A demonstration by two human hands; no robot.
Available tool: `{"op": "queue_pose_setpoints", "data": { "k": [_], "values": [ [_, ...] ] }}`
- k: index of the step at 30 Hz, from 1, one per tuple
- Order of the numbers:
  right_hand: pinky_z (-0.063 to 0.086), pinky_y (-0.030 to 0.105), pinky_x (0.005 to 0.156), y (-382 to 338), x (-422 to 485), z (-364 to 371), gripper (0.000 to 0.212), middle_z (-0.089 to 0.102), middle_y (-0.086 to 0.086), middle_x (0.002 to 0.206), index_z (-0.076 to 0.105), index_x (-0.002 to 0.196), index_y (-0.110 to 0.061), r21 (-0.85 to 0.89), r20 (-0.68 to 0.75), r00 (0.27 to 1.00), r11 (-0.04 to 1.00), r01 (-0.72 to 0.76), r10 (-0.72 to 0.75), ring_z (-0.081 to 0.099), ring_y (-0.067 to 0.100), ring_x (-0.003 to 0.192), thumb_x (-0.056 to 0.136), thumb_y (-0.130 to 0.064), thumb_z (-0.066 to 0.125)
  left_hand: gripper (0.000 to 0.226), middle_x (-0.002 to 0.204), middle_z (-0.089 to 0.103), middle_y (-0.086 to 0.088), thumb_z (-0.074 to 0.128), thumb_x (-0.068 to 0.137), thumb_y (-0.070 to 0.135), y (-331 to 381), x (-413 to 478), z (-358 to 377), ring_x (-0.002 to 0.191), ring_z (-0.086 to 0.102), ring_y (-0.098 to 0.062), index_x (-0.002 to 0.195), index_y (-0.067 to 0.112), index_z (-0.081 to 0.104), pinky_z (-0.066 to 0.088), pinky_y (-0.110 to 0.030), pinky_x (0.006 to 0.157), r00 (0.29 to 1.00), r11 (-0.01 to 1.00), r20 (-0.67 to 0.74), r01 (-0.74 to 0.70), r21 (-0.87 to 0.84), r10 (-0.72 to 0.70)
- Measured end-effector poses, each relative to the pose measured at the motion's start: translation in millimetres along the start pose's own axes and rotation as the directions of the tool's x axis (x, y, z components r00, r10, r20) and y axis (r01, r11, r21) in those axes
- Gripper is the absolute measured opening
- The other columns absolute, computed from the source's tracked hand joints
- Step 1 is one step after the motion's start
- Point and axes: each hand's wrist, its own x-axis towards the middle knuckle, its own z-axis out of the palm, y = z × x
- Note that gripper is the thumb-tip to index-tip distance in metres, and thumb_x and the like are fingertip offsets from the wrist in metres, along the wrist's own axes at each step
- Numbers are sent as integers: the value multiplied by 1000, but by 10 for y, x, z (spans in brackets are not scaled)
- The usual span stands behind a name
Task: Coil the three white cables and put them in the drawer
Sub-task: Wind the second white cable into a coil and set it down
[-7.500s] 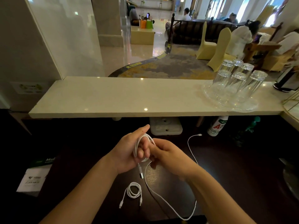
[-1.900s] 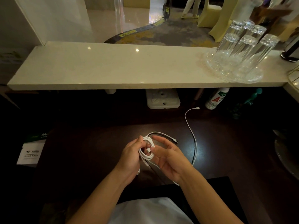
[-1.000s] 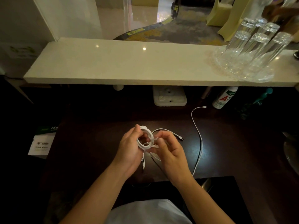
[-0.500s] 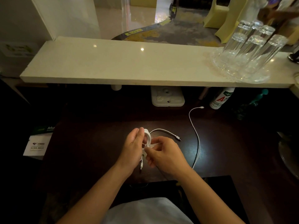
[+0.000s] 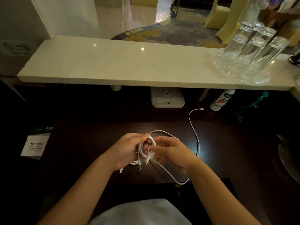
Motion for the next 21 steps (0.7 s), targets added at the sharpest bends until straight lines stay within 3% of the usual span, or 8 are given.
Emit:
{"op": "queue_pose_setpoints", "data": {
  "k": [3,7,9,12,14,18,21],
  "values": [
    [50,24,56,55,25,-26,14,62,19,89,63,103,9,159,39,999,987,-30,24,56,19,67,90,6,61,18,82,69,-12,64,90,9,-19,-22,-40,73,65,-21,103,-3,67,52,-33,70,997,999,-82,-6,51,11],
    [54,23,56,143,76,-40,18,64,15,86,61,107,4,321,62,996,944,-81,64,60,17,63,90,10,58,19,95,75,-16,67,87,6,-66,-24,-48,85,70,-26,105,2,69,55,-37,79,967,986,-250,-6,166,48],
    [52,23,56,170,109,-15,20,65,16,87,61,109,6,318,62,996,945,-79,62,59,18,63,90,10,57,19,97,75,-18,66,87,4,-87,-21,-21,89,71,-30,106,2,67,56,-43,84,958,991,-284,0,132,38],
    [50,25,57,187,141,38,24,67,16,91,60,109,12,135,2,1000,991,-23,23,58,17,64,85,13,61,21,100,73,-18,61,89,-3,-129,16,29,93,72,-32,110,3,64,57,-46,87,927,996,-372,-17,89,49],
    [49,26,58,200,149,96,25,67,13,87,62,107,9,2,-45,999,1000,13,-13,58,15,63,82,13,62,22,101,72,-18,54,91,-8,-134,37,69,89,72,-30,107,3,63,58,-41,81,904,1000,-427,-30,1,27],
    [51,27,59,227,161,206,23,68,5,77,66,102,1,-76,-58,998,997,27,-31,61,13,63,79,2,64,31,89,62,-21,39,89,-14,-80,39,99,70,60,-25,114,-3,55,48,-33,63,920,890,-374,-69,-452,-119],
    [52,25,59,190,139,213,13,68,7,83,70,101,-1,59,59,998,998,8,-11,61,13,66,89,-5,64,37,79,58,-17,41,88,-15,-83,-12,94,66,56,-24,119,0,54,48,-33,56,949,946,-313,-62,-319,-43]
  ]
}}
